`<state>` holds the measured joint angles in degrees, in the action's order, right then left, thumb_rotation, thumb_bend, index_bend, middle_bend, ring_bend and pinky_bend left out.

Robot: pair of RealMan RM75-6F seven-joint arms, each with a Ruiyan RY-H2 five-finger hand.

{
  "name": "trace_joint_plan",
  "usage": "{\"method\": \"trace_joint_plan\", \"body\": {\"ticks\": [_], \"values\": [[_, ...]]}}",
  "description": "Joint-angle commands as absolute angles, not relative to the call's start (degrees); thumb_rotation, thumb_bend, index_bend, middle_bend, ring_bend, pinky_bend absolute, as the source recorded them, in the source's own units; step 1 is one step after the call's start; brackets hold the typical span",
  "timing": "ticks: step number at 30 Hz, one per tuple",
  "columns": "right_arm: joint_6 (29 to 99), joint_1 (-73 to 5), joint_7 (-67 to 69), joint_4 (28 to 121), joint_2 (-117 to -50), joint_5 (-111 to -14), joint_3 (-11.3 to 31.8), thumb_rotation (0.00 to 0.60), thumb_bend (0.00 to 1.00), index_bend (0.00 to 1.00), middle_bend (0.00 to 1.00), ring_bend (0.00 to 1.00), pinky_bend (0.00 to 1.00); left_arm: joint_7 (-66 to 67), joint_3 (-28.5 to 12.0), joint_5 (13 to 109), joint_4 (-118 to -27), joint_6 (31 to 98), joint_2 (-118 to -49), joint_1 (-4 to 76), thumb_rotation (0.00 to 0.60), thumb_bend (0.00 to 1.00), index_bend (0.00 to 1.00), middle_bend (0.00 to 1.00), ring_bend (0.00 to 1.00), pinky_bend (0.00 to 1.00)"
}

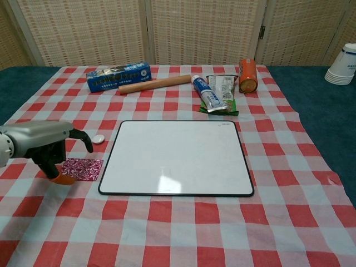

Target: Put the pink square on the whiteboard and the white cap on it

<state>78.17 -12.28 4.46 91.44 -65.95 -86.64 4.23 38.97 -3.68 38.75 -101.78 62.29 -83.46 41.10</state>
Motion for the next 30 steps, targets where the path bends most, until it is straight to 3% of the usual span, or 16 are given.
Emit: {"method": "trace_joint_plan", "body": {"ticks": [1, 30], "values": [[78.3, -12.2, 4.7, 91.4, -65.9, -86.7, 4.2, 0.600, 0.45, 0.00, 0.00, 0.00, 0.00, 38.9, -3.6, 39.7, -100.8, 63.4, -84.4, 41.0, 0.600, 0.26, 0.28, 0.99, 1.00, 1.00], [78.5, -12.2, 5.5, 91.2, -65.5, -86.7, 4.2, 0.600, 0.45, 0.00, 0.00, 0.00, 0.00, 39.4, -3.2, 37.4, -96.7, 61.7, -86.5, 41.7, 0.600, 0.27, 0.28, 0.99, 1.00, 1.00]]}}
